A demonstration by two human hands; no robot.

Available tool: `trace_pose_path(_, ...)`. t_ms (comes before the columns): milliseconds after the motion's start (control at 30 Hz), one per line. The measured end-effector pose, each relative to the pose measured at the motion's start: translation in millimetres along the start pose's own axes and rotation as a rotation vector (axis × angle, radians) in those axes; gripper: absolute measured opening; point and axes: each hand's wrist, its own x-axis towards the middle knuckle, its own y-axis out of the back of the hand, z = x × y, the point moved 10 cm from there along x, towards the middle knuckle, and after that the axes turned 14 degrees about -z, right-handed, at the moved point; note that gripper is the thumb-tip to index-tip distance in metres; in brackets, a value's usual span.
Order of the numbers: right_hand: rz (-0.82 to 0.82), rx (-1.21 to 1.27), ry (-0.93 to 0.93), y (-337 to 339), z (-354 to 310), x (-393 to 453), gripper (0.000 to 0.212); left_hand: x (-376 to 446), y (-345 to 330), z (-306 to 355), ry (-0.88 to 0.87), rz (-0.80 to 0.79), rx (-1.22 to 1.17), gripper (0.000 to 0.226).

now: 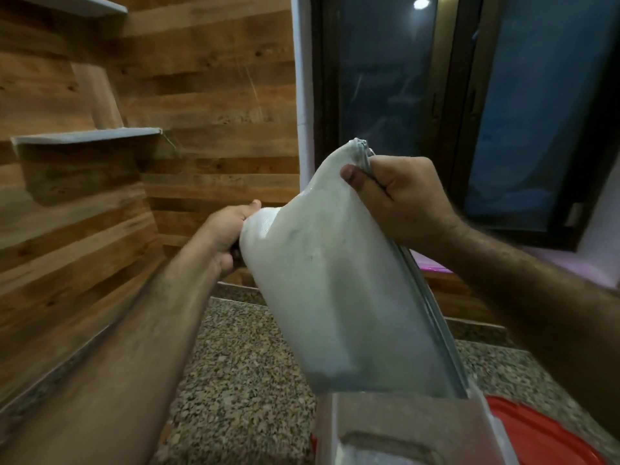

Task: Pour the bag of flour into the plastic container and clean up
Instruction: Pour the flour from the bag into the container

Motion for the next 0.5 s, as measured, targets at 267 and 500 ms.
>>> trace_pose_path(267, 0.008, 0.102, -0.088, -11.6, 28.4, -55.7, 0.057, -10.9, -18.5, -0.1, -0.027, 0.042, 0.071, 0.033)
trace_pose_path(500, 0.022, 0.143, -0.158, -10.4, 53.4, -98.1, 0.062, -25.2, -40.2, 2.1, -0.065, 0.03, 0.152, 0.034)
